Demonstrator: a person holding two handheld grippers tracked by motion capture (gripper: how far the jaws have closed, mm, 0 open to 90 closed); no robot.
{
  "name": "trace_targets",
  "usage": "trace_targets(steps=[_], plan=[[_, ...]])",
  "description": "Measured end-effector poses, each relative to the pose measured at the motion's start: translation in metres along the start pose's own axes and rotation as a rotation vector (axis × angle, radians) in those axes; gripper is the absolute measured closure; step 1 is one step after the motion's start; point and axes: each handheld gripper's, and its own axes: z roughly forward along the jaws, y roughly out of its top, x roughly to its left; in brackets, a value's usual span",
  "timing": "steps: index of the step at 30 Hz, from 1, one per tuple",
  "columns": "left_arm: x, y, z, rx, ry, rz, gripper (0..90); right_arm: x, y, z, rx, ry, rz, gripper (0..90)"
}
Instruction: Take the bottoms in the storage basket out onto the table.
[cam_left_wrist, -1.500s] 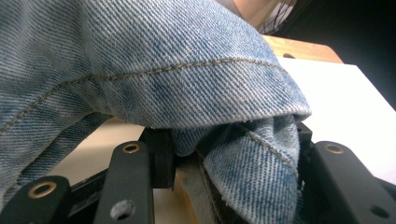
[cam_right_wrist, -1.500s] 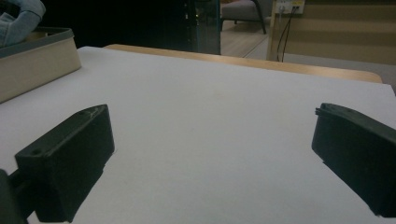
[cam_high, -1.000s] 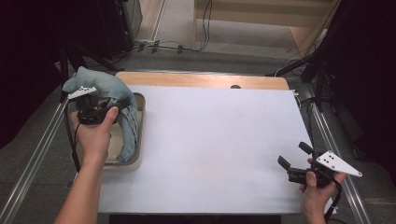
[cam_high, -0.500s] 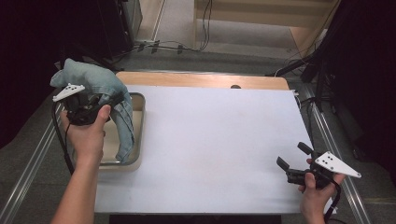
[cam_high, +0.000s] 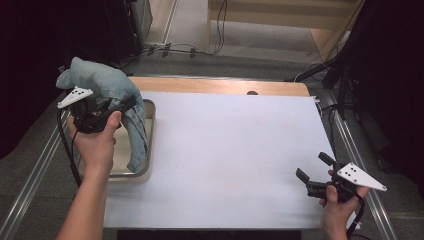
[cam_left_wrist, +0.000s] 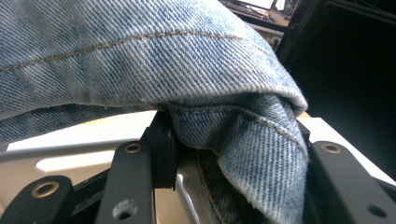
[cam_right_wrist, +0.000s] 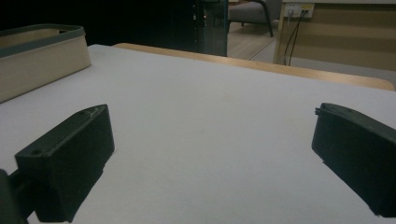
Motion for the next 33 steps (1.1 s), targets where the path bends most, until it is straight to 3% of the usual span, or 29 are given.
trace_targets(steps=[15,33], plan=[[-0.023,0.015,-0.004,-0.044,-0.063,0.037,51.1,-0.002,0.0,-0.001,-0.001,-0.006,0.004,0.0],[-0.057,0.013,0.011,-0.025,-0.164,0.071,51.1,-0.003,0.0,-0.002,-0.007,-0.01,0.001,0.0]])
